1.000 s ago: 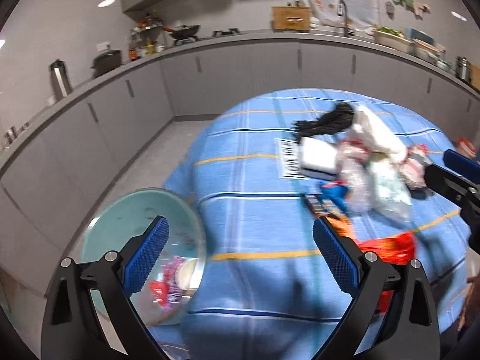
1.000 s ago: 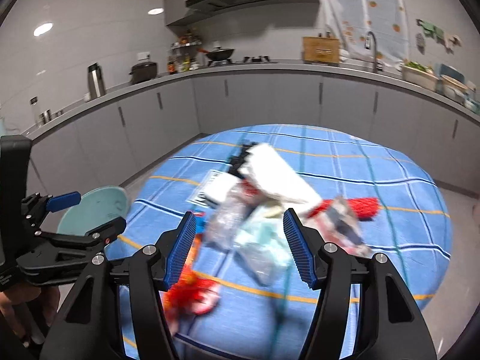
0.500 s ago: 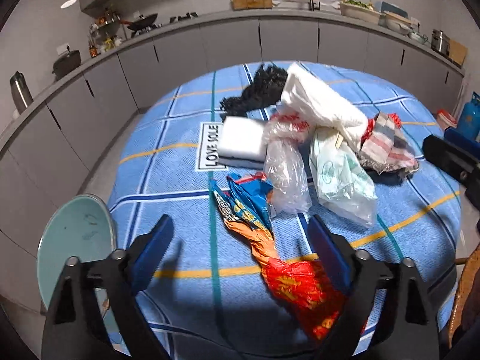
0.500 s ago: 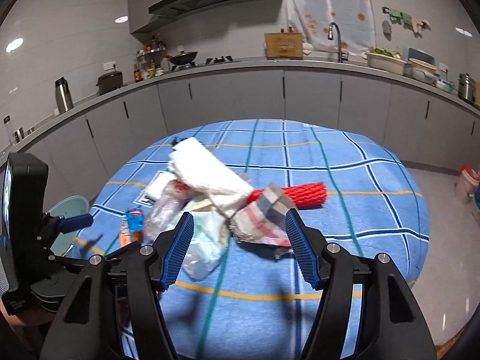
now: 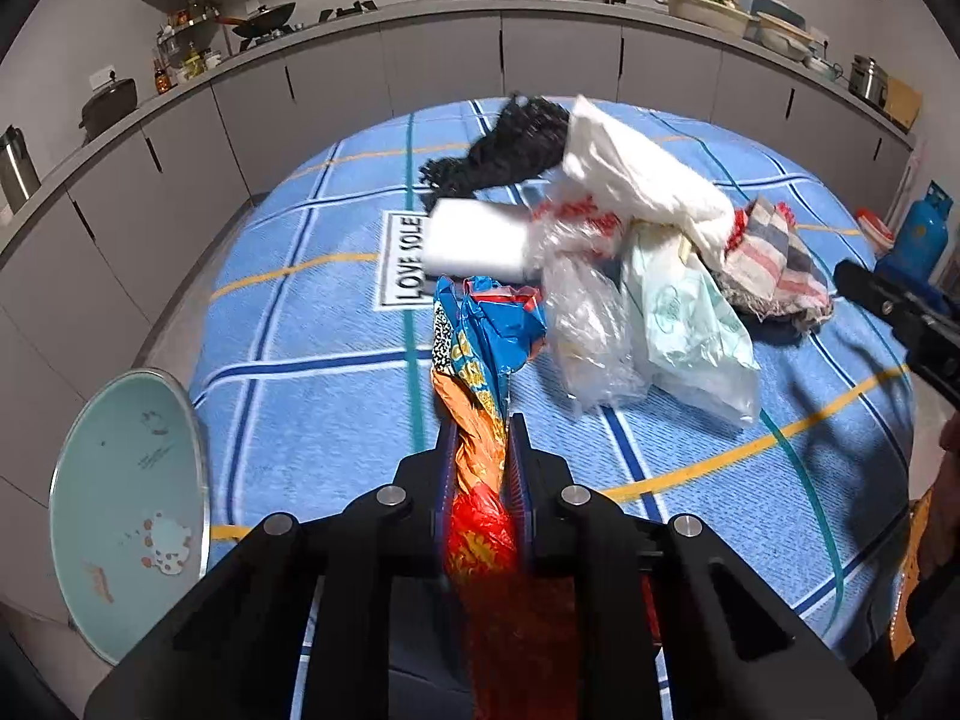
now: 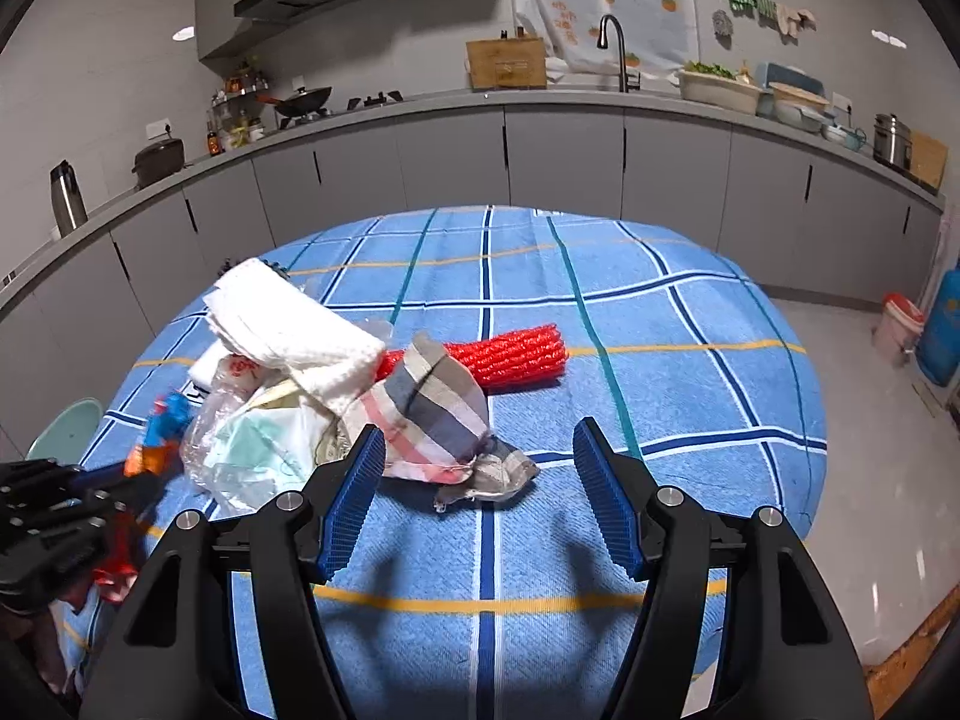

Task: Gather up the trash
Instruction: 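Grasp the orange snack bag with the left tool, then grasp the plaid cloth with the right tool and lift it, then carry the snack bag and plaid cloth over the teal bucket with both tools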

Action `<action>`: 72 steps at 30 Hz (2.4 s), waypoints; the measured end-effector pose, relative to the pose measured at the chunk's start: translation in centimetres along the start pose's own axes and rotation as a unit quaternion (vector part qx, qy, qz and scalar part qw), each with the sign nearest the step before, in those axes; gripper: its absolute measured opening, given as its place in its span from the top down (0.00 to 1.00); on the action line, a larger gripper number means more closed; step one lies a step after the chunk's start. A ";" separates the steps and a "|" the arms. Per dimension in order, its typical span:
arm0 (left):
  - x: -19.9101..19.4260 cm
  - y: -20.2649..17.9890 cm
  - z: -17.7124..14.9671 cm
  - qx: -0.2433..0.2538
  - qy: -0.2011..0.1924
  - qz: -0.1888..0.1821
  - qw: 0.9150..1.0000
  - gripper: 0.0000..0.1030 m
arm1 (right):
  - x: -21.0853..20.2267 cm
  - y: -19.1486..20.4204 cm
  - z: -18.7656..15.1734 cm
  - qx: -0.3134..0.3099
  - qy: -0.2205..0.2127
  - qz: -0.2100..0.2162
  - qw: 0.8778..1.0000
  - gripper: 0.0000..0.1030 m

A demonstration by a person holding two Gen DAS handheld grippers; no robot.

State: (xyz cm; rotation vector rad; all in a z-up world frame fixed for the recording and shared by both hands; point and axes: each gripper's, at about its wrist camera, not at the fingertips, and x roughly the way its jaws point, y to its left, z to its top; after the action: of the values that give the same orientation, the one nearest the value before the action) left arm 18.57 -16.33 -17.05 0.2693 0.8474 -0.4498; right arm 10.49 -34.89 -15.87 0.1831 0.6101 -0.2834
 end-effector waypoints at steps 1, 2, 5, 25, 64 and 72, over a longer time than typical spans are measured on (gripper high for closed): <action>-0.5 0.4 0.1 -0.003 -0.005 0.002 1.000 0.84 | 0.3 0.0 0.1 0.001 0.002 0.002 1.000 0.37; -1.0 0.7 0.2 -0.002 -0.011 0.007 1.000 0.84 | 0.3 0.0 0.2 0.001 0.003 0.004 1.000 0.37; -2.0 1.2 0.6 -0.003 -0.027 0.019 0.999 0.84 | 1.2 0.4 0.7 -0.007 0.007 0.011 1.000 0.37; -4.8 3.1 1.3 -0.012 -0.069 0.034 0.997 0.84 | 2.0 0.7 0.6 -0.016 0.048 0.041 0.998 0.95; -11.3 14.8 -1.6 -0.109 -0.109 0.139 0.978 0.84 | -7.5 12.0 6.7 -0.075 -0.096 0.141 0.982 0.96; -11.9 17.8 -2.7 -0.131 -0.104 0.161 0.973 0.84 | -6.9 16.6 6.6 -0.105 -0.087 0.185 0.973 0.96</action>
State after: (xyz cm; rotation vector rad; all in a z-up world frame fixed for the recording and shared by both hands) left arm 18.55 3.58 -8.64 0.1082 0.6331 -0.0577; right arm 13.90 -19.44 -5.06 0.0652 0.4170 0.1260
